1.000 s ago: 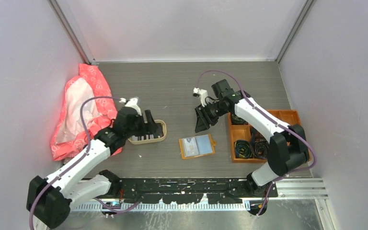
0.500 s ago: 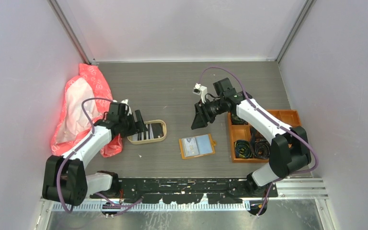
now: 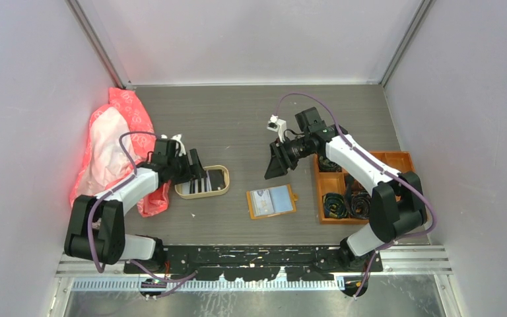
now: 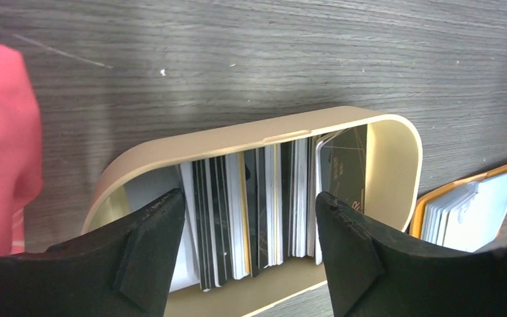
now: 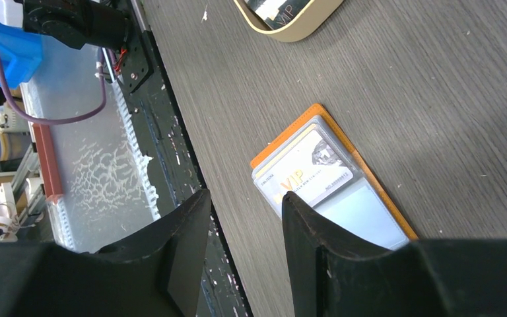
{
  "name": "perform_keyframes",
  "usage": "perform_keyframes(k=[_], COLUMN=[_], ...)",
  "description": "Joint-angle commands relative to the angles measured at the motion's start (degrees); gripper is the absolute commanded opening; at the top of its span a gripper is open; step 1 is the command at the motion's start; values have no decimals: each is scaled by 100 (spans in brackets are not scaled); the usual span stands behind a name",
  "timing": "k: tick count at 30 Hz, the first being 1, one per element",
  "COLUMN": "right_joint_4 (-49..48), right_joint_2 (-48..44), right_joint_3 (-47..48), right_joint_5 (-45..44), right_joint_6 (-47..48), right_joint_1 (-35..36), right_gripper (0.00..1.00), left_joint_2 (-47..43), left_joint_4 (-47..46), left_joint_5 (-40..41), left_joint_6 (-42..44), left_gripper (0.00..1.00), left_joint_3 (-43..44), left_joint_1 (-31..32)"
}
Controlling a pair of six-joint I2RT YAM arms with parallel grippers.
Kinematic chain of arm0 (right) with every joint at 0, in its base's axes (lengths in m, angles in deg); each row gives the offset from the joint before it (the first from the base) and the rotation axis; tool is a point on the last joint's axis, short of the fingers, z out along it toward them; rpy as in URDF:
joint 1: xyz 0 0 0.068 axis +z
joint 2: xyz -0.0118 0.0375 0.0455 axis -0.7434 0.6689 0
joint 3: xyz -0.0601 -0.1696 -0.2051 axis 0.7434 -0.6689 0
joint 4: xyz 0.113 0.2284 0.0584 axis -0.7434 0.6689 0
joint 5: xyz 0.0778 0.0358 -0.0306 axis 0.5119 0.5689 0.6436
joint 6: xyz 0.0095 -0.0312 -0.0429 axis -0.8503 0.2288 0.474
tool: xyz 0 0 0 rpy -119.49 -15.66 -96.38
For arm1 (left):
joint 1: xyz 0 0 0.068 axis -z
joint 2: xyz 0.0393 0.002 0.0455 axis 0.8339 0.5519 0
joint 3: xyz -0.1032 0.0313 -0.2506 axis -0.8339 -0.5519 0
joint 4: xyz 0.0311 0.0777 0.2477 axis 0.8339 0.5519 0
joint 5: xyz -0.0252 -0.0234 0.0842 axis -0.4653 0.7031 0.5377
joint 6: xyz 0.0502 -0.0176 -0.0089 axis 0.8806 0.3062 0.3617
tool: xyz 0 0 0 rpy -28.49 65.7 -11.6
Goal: Put the credit cards into the card holder
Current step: Pick up the credit card from the storage box.
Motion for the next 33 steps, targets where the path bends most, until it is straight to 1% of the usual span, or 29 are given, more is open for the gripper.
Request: perform_keyframes(k=[1,3,8,11,14,16,21,29,33], right_joint_4=[-39,-25,6,6,14,15,23,23,28], right_joint_2=[2,17,21,30,49,46,40,30,44], right_joint_3=[212,213,214,206,205,213,213,205,205], right_joint_5=[228,251,282,298,301,308,309,327,336], right_joint_6=[81,90,124,129,140,142,142,143,143], right_joint_1=[-51,-65,-76,-81,-80,-79,-87,-114,-122], right_gripper=[49,49,49,49,49,49,49,49,49], left_joint_2=[164,77,-355,-736,-951,-947,-575,-103,93], left_joint_4=[-268,-347,-685,-1007,-1231,-1273,-1394,-2144,-2335], left_joint_5=[-395,-607,-1054,-1282,-1511,-1592,-1603,-1957,-2051], left_joint_6=[-101,-222,-703,-1063,-1322,-1397,-1390,-1666,-1681], left_gripper=[70,62,49,45,44,46,52,52,53], left_joint_3=[-105,-159,-404,-594,-703,-732,-812,-935,-937], left_joint_1=[-26,-28,-25,-26,-28,-28,-26,-20,-19])
